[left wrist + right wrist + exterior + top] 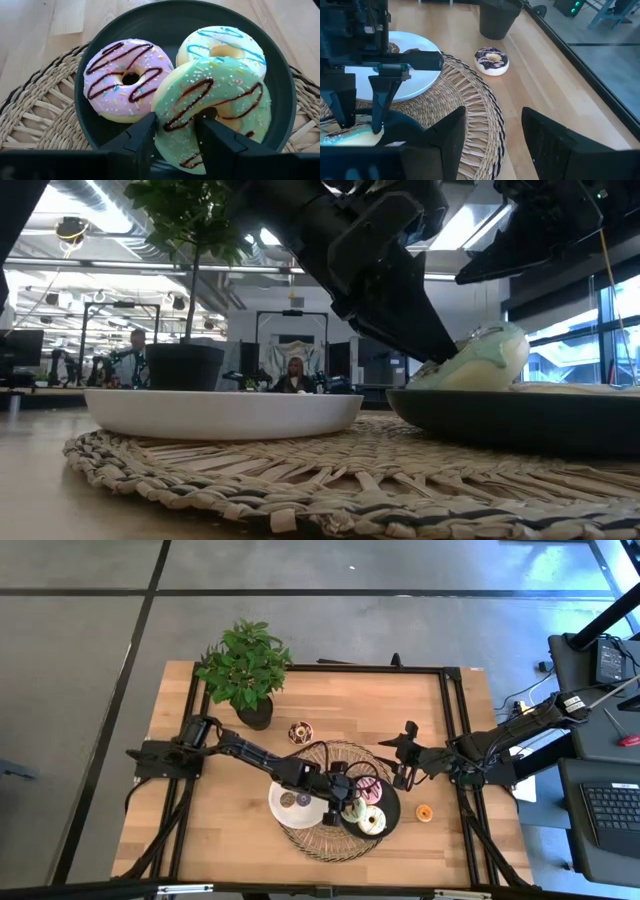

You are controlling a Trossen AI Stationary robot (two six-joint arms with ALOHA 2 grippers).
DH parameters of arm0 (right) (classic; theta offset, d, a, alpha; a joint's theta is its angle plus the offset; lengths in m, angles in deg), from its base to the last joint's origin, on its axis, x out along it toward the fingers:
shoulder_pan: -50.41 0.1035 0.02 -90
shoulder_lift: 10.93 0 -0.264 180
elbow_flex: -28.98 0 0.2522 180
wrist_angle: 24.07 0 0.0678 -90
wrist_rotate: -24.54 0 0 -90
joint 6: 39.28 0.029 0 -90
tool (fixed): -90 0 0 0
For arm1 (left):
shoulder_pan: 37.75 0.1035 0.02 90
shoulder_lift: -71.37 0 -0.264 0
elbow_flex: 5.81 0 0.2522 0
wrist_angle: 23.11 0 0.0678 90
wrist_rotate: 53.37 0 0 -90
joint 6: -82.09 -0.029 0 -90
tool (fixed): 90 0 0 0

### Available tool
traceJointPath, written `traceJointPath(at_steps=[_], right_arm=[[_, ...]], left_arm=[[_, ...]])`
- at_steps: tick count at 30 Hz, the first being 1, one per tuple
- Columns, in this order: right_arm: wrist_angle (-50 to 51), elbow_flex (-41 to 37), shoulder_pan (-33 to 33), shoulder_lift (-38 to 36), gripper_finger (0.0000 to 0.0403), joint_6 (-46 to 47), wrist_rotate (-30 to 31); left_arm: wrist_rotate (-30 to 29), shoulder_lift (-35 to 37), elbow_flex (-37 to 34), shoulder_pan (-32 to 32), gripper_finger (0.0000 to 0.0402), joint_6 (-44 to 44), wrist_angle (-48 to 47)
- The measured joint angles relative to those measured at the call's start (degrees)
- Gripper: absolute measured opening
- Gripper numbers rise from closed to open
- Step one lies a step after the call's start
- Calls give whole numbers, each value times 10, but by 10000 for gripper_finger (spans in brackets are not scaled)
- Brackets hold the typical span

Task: Pick & Place donuts
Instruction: Put the large light blue donut on the black plate, then put the small orange donut on the white plate

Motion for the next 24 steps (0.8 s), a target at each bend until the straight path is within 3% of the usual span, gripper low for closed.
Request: traceJointPath(at_steps=[7,16,21,24], right_arm=[[0,0,0,0,195,0,0],[-7,1,0,0,195,4,-9],[2,26,0,-5,195,54,-120],[56,48,1,-6,195,155,-196]], left_arm=[[0,0,0,0,171,-1,-3],[8,22,0,0,173,-1,-18],[33,63,0,0,175,-18,-82],[50,86,0,0,173,-25,-139]])
